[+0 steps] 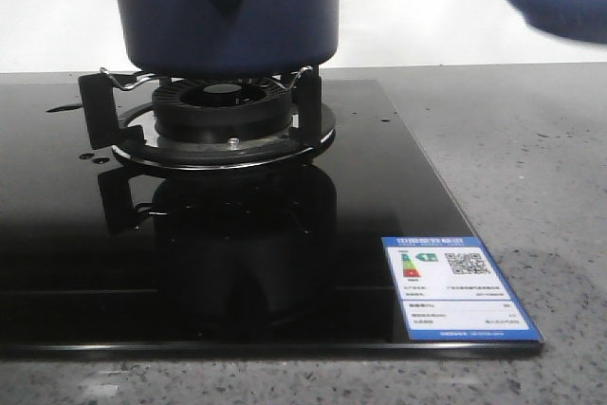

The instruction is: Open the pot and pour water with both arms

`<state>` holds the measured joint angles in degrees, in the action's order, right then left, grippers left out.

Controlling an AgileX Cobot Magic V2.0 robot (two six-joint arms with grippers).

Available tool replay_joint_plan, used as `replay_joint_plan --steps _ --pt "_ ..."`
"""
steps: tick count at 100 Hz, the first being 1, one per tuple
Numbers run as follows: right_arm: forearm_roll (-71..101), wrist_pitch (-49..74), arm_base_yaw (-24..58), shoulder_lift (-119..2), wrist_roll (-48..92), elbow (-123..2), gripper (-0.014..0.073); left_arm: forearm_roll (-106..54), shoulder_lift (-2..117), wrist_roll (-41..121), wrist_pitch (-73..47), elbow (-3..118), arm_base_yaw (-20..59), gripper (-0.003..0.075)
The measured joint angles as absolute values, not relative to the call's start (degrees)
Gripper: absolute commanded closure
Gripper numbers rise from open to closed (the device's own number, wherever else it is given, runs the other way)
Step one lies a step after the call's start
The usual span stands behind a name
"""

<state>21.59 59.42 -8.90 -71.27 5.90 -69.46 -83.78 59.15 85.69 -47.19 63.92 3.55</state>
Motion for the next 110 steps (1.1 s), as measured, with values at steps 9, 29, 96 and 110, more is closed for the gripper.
replay_joint_plan --steps 9,29,96,110 --pt "21.69 62.14 -5.82 -72.95 5.9 -75.53 0.0655 -84.05 59.15 85.69 -46.82 63.92 3.55 0.0542" --pt "21.81 68.31 0.5 -80.63 5.43 -89.96 0.0653 -84.86 59.15 85.69 -46.71 63.92 3.55 0.0542" --pt "8.87 68.79 18.21 -102.47 1.11 -122.73 0.0652 -87.16 59.15 85.69 -45.31 63.92 3.55 0.0542" --pt "4.46 65.73 20.7 -103.59 0.52 -122.73 0.0652 -87.16 59.15 85.69 -44.66 63.92 3.55 0.0542"
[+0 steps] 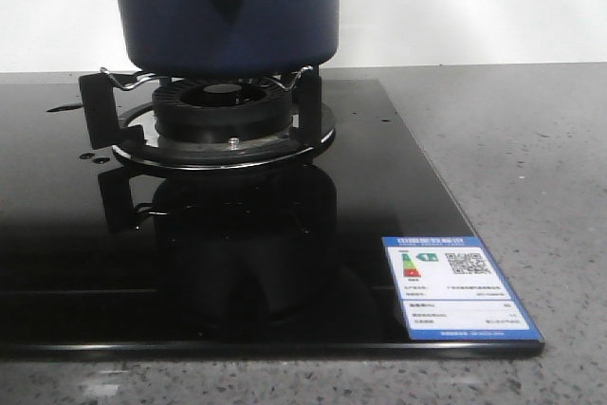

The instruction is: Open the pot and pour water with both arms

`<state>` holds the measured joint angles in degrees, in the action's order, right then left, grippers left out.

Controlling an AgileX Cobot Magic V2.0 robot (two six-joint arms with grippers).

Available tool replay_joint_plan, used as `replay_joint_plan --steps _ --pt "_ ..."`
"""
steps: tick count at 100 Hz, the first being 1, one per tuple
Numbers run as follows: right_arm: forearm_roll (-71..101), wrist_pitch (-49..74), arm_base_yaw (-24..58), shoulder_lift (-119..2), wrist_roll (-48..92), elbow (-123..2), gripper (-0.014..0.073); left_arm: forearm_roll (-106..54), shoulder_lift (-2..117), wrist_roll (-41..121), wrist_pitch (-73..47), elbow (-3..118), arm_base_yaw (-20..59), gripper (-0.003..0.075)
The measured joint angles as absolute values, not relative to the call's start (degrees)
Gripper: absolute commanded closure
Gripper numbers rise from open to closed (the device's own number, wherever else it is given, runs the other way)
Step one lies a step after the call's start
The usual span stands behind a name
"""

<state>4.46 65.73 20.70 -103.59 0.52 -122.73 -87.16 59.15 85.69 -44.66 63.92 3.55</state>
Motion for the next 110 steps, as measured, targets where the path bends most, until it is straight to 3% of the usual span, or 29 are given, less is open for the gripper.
replay_joint_plan --steps 58,110 --pt "-31.47 57.92 33.44 -107.31 -8.85 -122.85 0.0651 -87.16 59.15 85.69 -43.63 63.92 3.55 0.0542" --pt "-49.87 58.03 41.2 -107.43 -13.5 -122.5 0.0634 -87.06 59.15 85.69 -43.37 63.92 3.55 0.0542"
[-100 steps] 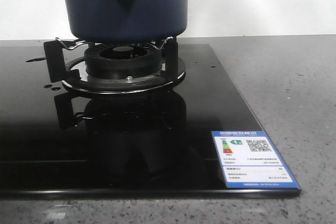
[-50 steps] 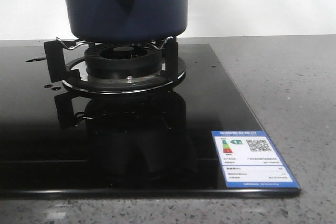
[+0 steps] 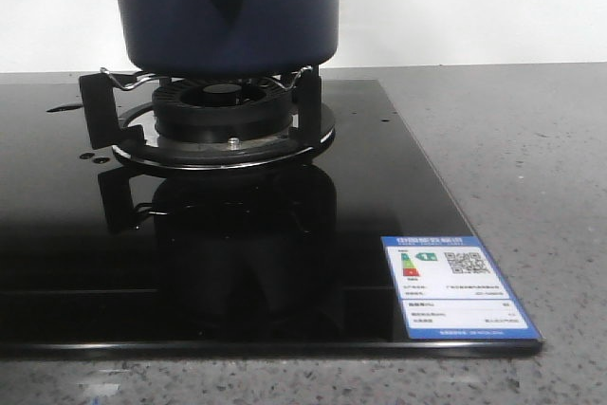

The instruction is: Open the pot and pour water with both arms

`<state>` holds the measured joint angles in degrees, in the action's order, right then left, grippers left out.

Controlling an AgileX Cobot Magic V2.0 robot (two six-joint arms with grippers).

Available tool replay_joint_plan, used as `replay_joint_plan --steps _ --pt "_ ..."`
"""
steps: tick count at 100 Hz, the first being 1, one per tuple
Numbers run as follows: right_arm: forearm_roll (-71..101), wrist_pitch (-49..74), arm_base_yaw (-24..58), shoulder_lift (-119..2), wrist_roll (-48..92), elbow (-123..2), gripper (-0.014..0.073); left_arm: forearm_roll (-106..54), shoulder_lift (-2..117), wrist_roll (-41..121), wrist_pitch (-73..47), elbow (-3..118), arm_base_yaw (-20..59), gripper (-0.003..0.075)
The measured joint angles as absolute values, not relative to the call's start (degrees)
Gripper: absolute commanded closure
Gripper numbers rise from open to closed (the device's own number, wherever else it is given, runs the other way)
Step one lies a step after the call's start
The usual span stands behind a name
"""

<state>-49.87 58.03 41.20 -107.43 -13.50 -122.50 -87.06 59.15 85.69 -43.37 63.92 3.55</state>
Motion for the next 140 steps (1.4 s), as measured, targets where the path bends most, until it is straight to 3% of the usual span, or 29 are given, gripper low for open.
replay_joint_plan --steps 140 --pt "-84.66 51.69 47.87 -107.43 -19.85 -122.5 0.0634 -87.06 59.15 85.69 -43.13 63.92 3.55 0.0542"
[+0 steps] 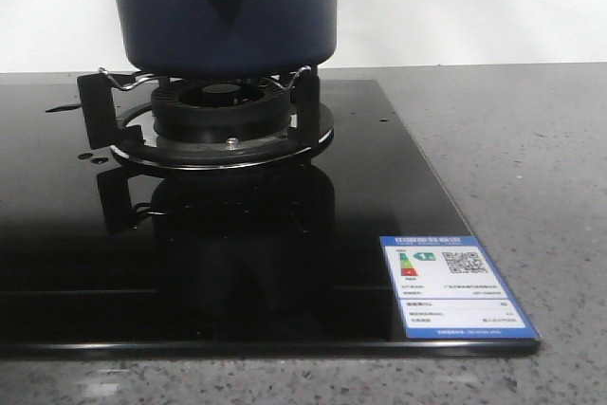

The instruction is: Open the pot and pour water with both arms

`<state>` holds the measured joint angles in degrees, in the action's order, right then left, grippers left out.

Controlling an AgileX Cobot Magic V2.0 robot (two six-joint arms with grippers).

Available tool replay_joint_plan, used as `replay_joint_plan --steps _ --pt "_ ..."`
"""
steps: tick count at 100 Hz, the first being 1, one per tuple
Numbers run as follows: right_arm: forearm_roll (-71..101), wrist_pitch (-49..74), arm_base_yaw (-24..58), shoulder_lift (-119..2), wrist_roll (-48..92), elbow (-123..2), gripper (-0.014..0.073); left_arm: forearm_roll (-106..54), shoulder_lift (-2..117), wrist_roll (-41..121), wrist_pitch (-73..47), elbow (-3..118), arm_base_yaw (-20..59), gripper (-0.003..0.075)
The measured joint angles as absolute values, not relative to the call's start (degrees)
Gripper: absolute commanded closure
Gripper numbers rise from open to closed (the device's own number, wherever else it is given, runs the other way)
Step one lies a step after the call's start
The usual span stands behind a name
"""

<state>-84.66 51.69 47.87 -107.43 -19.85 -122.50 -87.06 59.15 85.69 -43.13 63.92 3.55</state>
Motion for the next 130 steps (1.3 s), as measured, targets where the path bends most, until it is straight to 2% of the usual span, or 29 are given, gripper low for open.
replay_joint_plan --steps 57,82,105,130 --pt "-85.16 53.75 48.67 -107.43 -20.06 -122.5 0.0636 -86.87 59.15 85.69 -42.88 63.92 3.68 0.0542" --pt "-70.44 62.49 47.61 -107.2 -22.43 -122.5 0.0636 -85.44 59.15 85.69 -41.66 63.92 5.3 0.0542" --pt "-48.58 66.77 40.08 -103.02 -23.0 -122.5 0.0636 -84.45 59.15 85.69 -41.52 63.92 6.98 0.0542" --pt "-27.88 72.3 25.36 -96.37 -19.44 -122.5 0.0636 -84.31 60.13 85.69 -41.38 63.92 9.21 0.0542"
